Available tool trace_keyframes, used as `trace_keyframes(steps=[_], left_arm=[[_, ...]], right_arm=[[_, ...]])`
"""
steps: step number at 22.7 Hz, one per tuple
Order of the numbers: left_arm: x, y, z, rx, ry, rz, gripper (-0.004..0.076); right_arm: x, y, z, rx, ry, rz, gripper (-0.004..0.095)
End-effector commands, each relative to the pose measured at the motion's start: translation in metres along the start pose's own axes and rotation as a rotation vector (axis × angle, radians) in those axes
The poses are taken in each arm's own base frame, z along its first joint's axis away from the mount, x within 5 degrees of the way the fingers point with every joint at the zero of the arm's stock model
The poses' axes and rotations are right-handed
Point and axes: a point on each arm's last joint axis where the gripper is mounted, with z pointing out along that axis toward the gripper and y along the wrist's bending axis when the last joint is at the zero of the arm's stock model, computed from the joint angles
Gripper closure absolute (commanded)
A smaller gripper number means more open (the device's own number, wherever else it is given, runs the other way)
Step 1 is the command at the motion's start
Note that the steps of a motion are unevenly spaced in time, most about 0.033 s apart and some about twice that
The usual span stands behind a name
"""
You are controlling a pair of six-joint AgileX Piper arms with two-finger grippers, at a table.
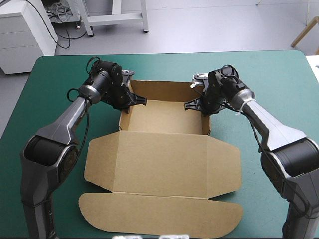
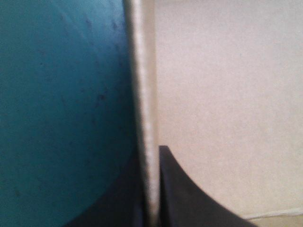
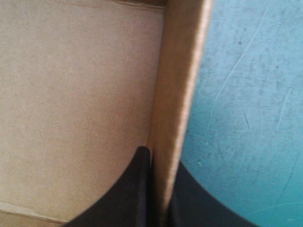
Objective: Fold the box
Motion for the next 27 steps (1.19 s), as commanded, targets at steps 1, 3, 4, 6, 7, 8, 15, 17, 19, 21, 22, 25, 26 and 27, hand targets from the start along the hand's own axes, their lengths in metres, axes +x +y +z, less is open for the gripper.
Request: trace_keyframes(steps=[1, 3, 4, 6, 7, 8, 15, 17, 19, 21, 22, 25, 26, 27], left_arm=[[0.000, -0.004, -0.039, 0.020, -0.089, 0.033, 0.0734], [0.000, -0.004, -0.039, 0.022, -0.094, 0.036, 0.0728], [0.000, -0.004, -0.039, 0.022, -0.096, 0.038, 0.0698], [0.000, -0.005, -0.039, 0.022, -0.096, 0.039, 0.0617], [0.000, -0.005, -0.039, 0.022, -0.097, 0.039, 0.0561], [-0.001, -0.005, -0.039, 0.023, -0.100, 0.039, 0.0451], [-0.001, -0.005, -0.039, 0.021, -0.110, 0.116, 0.0129], [-0.003, -0.005, -0.041, 0.023, -0.123, 0.116, 0.0129], [-0.006, -0.006, -0.049, 0.027, -0.152, 0.117, 0.0129], [-0.009, -0.007, -0.062, 0.029, -0.182, 0.120, 0.0129], [-0.010, -0.008, -0.068, 0.031, -0.194, 0.121, 0.0129], [-0.015, -0.009, -0.090, 0.030, -0.251, 0.126, 0.0129], [-0.016, -0.010, -0.098, 0.038, -0.276, 0.122, 0.0129], [-0.016, -0.010, -0.105, 0.046, -0.297, 0.122, 0.0129]], right_arm=[[-0.003, 0.007, -0.020, -0.053, -0.045, -0.046, 0.0921], [-0.002, 0.006, -0.017, -0.050, -0.027, -0.046, 0.0915], [-0.002, 0.005, -0.019, -0.037, -0.018, -0.052, 0.0872], [-0.004, 0.003, -0.026, 0.001, -0.024, -0.066, 0.0747], [-0.008, 0.001, -0.032, 0.019, -0.045, -0.056, 0.0651], [-0.013, 0.000, -0.039, 0.044, -0.082, -0.028, 0.0548], [-0.020, -0.003, -0.053, 0.084, -0.126, -0.001, 0.0417], [-0.021, -0.002, -0.053, 0.073, -0.126, 0.003, 0.0407], [-0.023, -0.001, -0.059, 0.062, -0.144, 0.004, 0.0407], [-0.027, 0.000, -0.067, 0.055, -0.174, -0.006, 0.0408], [-0.029, 0.000, -0.072, 0.051, -0.193, -0.007, 0.0408], [-0.031, 0.001, -0.092, 0.033, -0.250, -0.003, 0.0409], [-0.031, 0.001, -0.099, 0.029, -0.268, -0.003, 0.0409], [-0.031, 0.001, -0.104, 0.027, -0.279, -0.007, 0.0409]])
